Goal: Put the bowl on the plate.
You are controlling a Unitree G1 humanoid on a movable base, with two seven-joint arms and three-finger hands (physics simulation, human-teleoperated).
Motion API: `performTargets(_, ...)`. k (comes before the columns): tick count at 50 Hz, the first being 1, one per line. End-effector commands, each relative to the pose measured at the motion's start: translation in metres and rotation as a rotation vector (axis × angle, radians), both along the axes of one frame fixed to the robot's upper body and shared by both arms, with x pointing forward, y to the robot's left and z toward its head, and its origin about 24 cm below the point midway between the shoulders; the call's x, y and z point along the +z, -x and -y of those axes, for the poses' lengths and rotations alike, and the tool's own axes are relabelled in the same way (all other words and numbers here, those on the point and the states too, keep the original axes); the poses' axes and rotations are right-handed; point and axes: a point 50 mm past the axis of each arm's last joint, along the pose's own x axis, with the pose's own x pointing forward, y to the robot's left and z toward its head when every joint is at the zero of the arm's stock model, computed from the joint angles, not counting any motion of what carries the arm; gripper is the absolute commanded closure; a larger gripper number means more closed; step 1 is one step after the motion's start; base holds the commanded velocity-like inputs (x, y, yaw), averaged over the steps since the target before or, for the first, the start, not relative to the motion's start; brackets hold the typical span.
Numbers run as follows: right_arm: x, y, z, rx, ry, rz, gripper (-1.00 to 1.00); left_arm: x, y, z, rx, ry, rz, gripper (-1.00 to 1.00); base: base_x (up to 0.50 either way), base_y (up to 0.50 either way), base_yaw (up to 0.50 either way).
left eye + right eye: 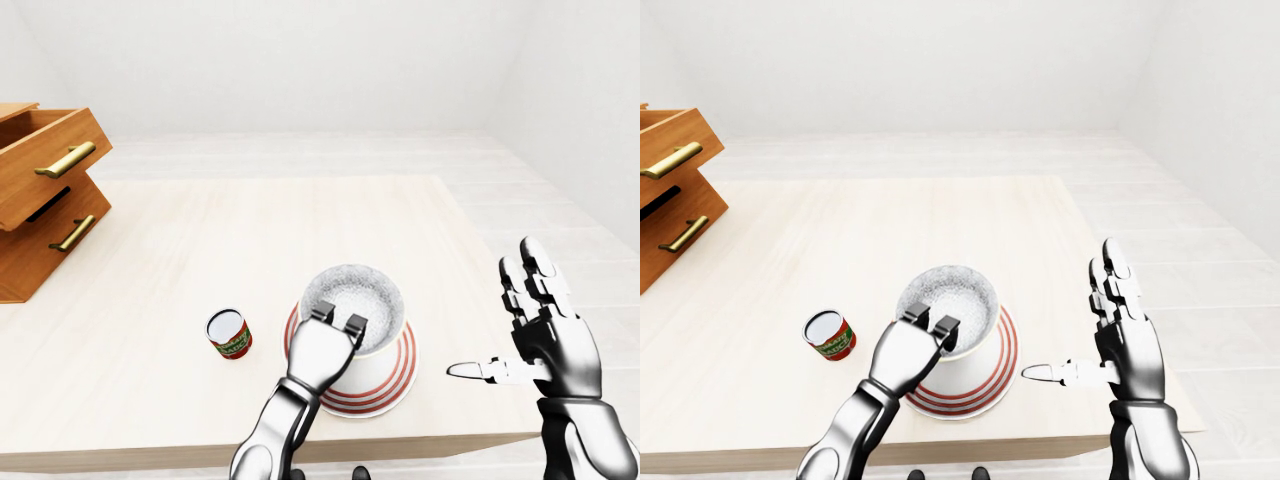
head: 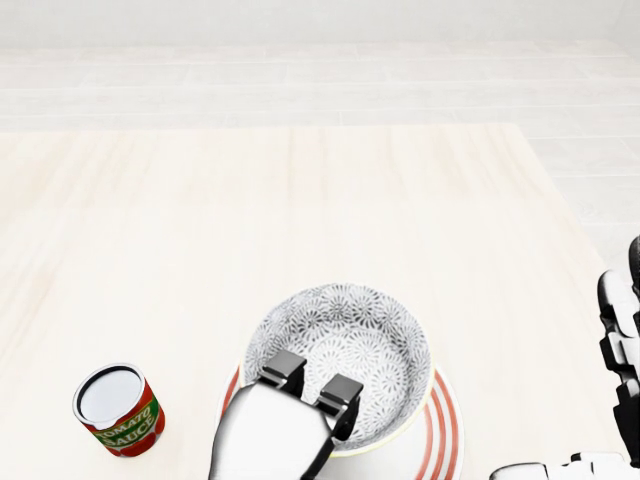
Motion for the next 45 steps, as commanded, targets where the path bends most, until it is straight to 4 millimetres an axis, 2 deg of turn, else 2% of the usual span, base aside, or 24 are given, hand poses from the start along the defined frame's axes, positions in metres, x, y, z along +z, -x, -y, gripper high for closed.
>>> performTargets(1, 0.003, 0.0, 0.0, 0.0, 0.008, 0.009, -1.0, 0.003, -0.006, -0.001, 0.018, 0.003, 0.045, 1.0, 0.0, 0.0, 0.0)
performTargets(35, -0.001, -0.002, 0.0, -0.002, 0.007, -0.005, -1.0, -0.019, -0.013, -0.004, 0.039, -0.033, 0.025, 1.0, 0.0, 0.0, 0.0)
performTargets(45, -0.002, -0.003, 0.0, -0.001, 0.005, -0.008, -1.0, -0.019, -0.008, -0.005, 0.039, -0.03, 0.034, 1.0, 0.0, 0.0, 0.0)
